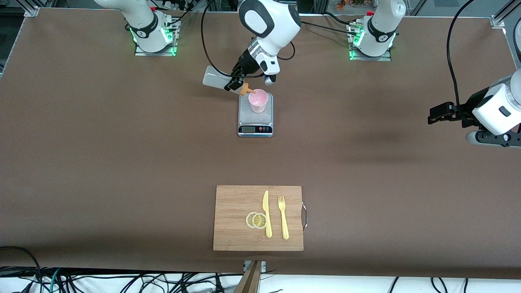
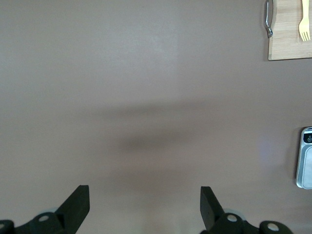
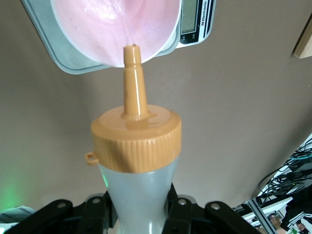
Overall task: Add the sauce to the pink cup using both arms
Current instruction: 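Tilt the bottle nozzle into the pink cup and squeeze sauce, then turn the bottle upright and carry it back beside the scale, then lower the bottle onto the table and open the right gripper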
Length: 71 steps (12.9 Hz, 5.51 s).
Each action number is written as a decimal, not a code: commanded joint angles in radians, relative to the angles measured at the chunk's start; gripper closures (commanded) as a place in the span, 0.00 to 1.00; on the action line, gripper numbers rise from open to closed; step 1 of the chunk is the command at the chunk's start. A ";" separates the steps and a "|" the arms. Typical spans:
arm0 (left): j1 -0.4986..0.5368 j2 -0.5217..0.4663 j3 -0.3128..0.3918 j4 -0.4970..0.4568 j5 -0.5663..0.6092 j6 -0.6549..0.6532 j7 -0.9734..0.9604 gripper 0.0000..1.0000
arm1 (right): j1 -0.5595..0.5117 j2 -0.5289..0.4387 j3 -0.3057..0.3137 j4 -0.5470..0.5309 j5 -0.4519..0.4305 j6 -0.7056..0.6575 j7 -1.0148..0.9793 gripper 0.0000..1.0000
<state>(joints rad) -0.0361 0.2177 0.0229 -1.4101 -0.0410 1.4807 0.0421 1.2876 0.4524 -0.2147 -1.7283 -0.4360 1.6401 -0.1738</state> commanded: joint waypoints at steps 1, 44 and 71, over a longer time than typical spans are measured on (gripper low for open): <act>0.004 0.009 0.002 0.023 -0.019 -0.016 -0.002 0.00 | -0.008 0.005 -0.003 0.023 -0.006 -0.005 -0.003 0.86; 0.004 0.012 0.003 0.023 -0.019 -0.016 -0.002 0.00 | -0.184 -0.362 -0.482 -0.430 1.206 0.491 -1.257 0.85; -0.001 0.015 0.000 0.023 -0.016 -0.016 -0.007 0.00 | -1.070 0.298 -0.177 -0.050 1.547 -0.270 -2.320 0.77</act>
<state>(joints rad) -0.0365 0.2269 0.0224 -1.4089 -0.0411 1.4807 0.0421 0.2344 0.7460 -0.4061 -1.8281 1.1348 1.3931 -2.4897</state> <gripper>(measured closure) 0.000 0.639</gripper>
